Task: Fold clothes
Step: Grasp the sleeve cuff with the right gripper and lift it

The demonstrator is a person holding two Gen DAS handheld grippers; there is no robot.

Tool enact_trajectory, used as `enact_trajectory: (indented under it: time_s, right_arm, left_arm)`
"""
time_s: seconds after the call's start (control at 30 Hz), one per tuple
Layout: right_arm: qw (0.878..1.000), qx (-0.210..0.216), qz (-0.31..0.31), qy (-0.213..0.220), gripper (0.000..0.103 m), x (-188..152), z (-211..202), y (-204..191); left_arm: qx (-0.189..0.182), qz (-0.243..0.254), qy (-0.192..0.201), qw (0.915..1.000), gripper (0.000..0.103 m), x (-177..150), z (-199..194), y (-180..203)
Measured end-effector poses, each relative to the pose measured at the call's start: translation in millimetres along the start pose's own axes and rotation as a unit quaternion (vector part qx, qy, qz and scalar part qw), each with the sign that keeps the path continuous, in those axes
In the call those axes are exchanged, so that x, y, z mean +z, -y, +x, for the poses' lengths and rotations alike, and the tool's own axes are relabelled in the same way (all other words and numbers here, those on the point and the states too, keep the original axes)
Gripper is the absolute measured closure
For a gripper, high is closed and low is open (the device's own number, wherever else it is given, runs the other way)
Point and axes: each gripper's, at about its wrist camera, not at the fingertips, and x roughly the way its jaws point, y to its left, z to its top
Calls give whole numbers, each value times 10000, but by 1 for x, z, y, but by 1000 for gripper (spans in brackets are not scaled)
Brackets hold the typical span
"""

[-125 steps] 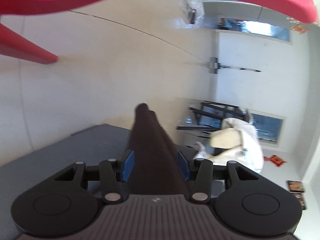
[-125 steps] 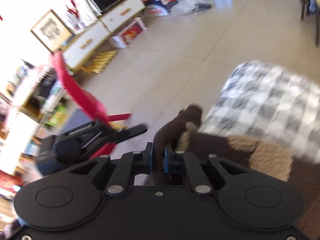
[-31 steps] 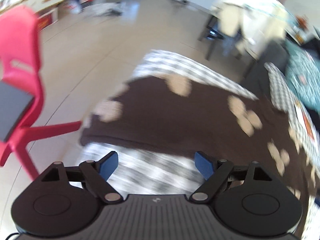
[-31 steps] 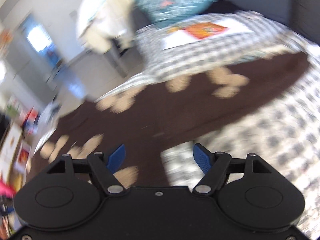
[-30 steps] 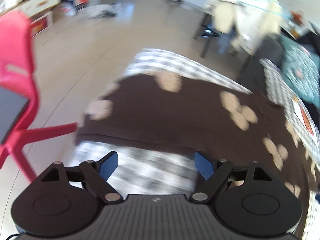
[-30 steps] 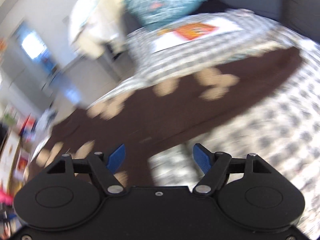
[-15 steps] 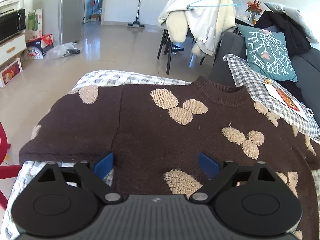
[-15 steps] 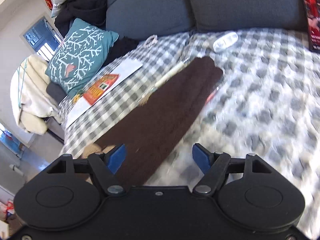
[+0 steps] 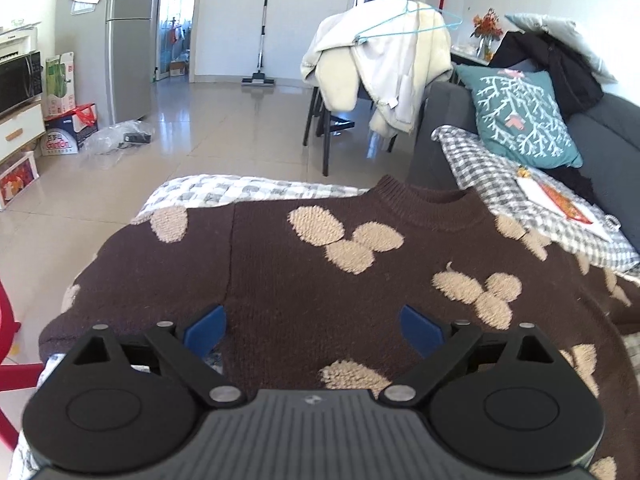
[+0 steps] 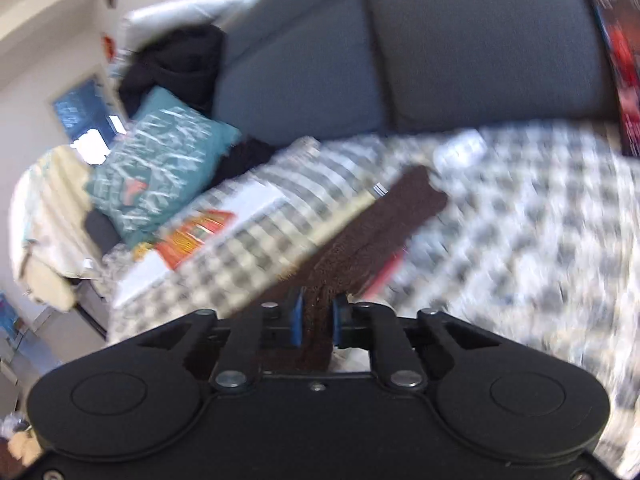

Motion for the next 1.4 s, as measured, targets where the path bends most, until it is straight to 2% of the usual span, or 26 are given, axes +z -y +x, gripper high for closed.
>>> enact_trajectory:
  time_s: [0.1, 0.27, 0.4, 0.47, 0.57, 0.63, 0.67, 0.73, 0.77, 0.83, 0.87, 0.9, 1.07, 1.2, 1.27, 1.4]
  right_arm:
    - [9979, 508, -360, 148, 90, 14, -25, -28]
    - [9858, 1311, -997, 318, 90, 23, -72, -81]
    - [9685, 1902, -1572, 338, 90, 15, -110, -128]
    - [9583, 2165, -1843, 299, 90, 6, -126, -148]
    - [9362, 2494, -2474, 152, 90, -22, -147, -182]
    - [9128, 2676, -3084, 12, 90, -53, -160, -206]
    - [9058, 2712, -3254, -29, 90, -63, -162, -213]
    - [8755, 2836, -3910, -169, 90, -101, -170, -234]
    - [8661, 2865, -4091, -210, 90, -113, -171, -239]
    - [8397, 2926, -4560, -379, 91, -147, -174, -249]
    - [8328, 2921, -4683, -427, 91, -157, -175, -250]
    - [8193, 2890, -4923, -537, 91, -175, -176, -253]
    - [7736, 2671, -5681, -860, 87, -232, -175, -256]
    - [7438, 2424, -6210, -474, 78, -252, -186, -257]
    - [7297, 2451, -6378, -251, 68, -256, -193, -260]
    - [6937, 2589, -6720, 152, 64, -272, -202, -267]
  left_arm:
    - [-363, 0, -82, 9993, 8, 4, 0, 0]
    - [-1043, -232, -557, 9927, 8, 5, 9, -2]
    - [-1478, -510, -884, 9837, 8, 6, 16, -7]
    - [-1577, -606, -926, 9813, 8, 7, 18, -11]
    - [-1799, -844, -971, 9752, 8, 4, 19, -21]
    - [-2055, -1082, -964, 9679, 8, 4, 20, -31]
    - [-2198, -1223, -958, 9631, 8, 4, 21, -36]
    - [-2452, -1568, -956, 9519, 8, 2, 25, -47]
    - [-2580, -1756, -968, 9451, 8, 0, 28, -53]
    - [-2822, -2103, -1000, 9306, 8, -3, 34, -64]
    - [-2936, -2262, -1021, 9231, 8, -4, 36, -70]
    - [-3014, -2348, -1007, 9186, 8, -6, 38, -73]
    - [-3357, -2707, -929, 8975, 6, -11, 41, -86]
    - [-3439, -2869, -921, 8894, 5, -11, 42, -89]
    - [-3456, -2943, -919, 8863, 5, -11, 43, -89]
    - [-3466, -3144, -967, 8784, 5, -10, 44, -93]
